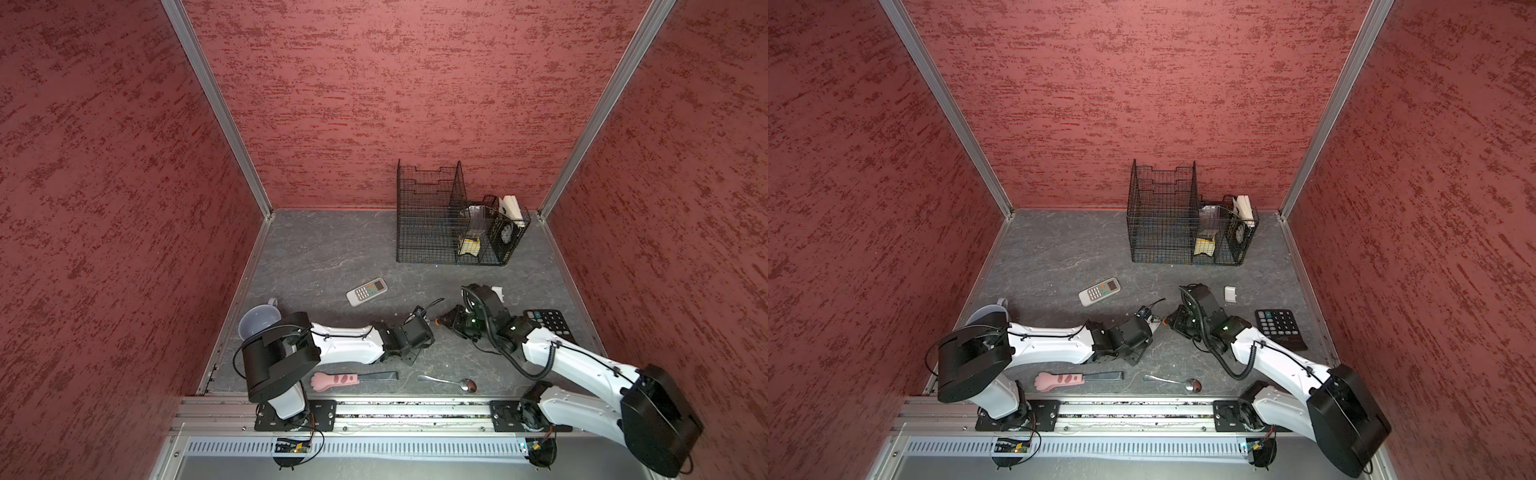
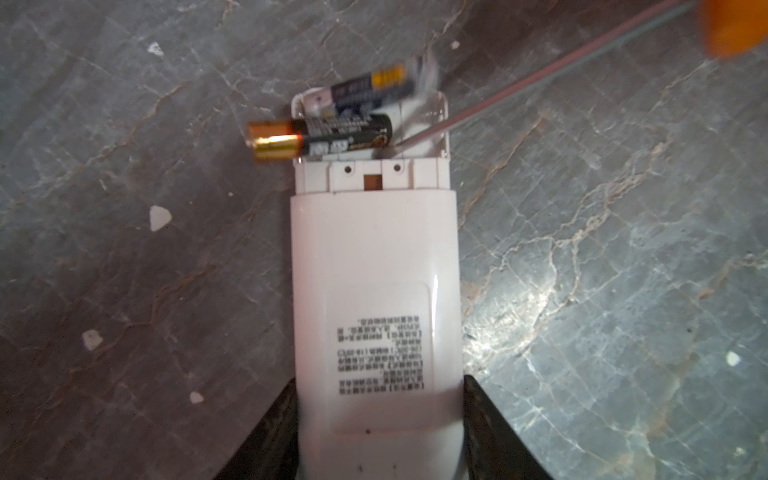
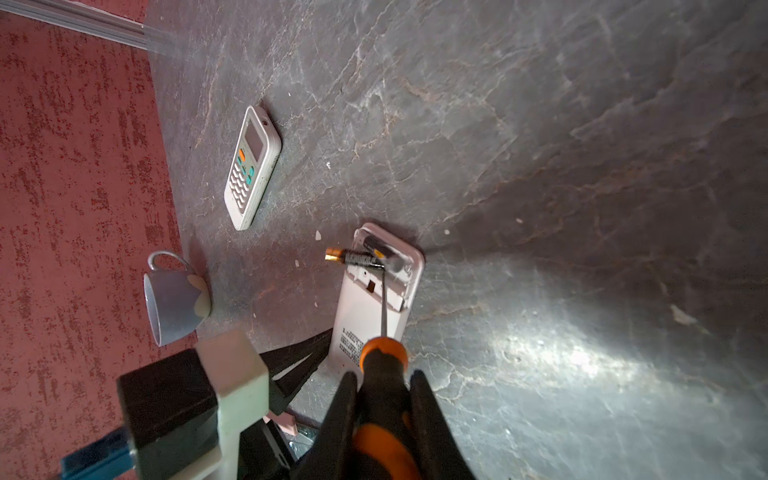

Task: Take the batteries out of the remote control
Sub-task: 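Pry the first battery out onto the table with the right gripper's screwdriver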

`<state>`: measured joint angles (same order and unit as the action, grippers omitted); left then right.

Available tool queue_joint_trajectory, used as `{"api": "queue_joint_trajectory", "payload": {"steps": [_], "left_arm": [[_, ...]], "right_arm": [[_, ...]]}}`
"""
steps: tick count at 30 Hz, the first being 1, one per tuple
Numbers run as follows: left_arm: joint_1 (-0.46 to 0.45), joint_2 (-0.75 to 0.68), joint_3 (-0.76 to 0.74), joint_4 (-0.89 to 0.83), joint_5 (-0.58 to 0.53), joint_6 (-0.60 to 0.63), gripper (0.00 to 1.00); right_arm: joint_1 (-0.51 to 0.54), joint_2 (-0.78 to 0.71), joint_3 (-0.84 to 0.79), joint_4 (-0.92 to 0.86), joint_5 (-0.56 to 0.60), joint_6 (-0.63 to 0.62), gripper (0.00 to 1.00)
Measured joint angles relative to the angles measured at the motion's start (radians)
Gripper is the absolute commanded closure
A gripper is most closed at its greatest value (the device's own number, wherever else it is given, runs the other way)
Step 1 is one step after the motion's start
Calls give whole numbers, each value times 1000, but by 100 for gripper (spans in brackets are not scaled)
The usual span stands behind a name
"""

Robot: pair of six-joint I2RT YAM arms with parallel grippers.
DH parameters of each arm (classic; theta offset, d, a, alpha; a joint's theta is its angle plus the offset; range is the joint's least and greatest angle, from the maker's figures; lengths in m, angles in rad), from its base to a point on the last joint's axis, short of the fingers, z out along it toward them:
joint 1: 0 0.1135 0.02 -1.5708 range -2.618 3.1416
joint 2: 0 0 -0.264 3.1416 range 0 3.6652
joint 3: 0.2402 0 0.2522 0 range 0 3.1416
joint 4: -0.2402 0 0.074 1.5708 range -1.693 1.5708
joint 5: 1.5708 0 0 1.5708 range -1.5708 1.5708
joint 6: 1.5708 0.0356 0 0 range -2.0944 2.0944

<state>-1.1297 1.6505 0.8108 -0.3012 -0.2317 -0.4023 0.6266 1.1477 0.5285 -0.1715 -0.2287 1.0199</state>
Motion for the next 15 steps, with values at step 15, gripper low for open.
{"api": "queue_joint_trajectory", "payload": {"steps": [15], "left_arm": [[1, 0, 0, 6, -3, -39, 46]], "right_arm": [[-7, 116, 93, 6, -29, -51, 100]]}}
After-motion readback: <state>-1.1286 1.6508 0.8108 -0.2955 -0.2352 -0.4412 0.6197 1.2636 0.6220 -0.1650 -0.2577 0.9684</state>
